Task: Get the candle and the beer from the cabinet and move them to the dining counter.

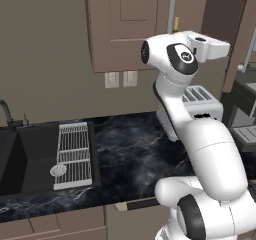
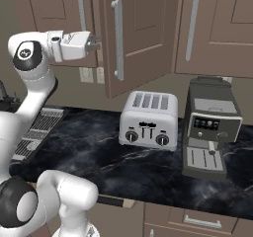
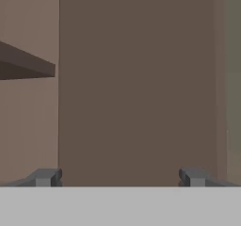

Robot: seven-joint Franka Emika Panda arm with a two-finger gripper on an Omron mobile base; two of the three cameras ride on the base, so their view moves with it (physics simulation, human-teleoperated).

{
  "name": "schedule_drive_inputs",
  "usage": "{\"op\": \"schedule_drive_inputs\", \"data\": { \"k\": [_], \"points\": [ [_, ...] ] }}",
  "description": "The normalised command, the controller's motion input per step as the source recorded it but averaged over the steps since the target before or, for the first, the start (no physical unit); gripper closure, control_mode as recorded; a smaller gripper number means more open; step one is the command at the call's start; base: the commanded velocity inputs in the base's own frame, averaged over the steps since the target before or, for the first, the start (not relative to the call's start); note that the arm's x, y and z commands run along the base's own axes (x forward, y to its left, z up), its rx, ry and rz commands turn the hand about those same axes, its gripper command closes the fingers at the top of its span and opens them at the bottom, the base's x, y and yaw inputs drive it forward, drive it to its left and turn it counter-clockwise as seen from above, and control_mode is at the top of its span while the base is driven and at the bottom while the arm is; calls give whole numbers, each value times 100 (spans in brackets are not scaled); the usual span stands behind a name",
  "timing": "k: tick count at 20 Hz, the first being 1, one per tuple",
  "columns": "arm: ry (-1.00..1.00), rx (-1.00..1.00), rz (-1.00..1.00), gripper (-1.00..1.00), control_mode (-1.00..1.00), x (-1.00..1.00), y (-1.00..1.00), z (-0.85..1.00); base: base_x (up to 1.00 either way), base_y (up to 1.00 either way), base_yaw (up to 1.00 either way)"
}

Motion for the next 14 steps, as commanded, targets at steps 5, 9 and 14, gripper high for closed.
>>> {"op": "schedule_drive_inputs", "data": {
  "k": [5, 9, 14],
  "points": [
    [0, 0, 0, -100, -100, 1, -35, 0, 0, 0, 0],
    [0, 0, -1, -100, -100, 0, -42, 0, 0, 0, 0],
    [0, 0, -2, -100, -100, 0, -49, 0, 0, 0, 0]
  ]
}}
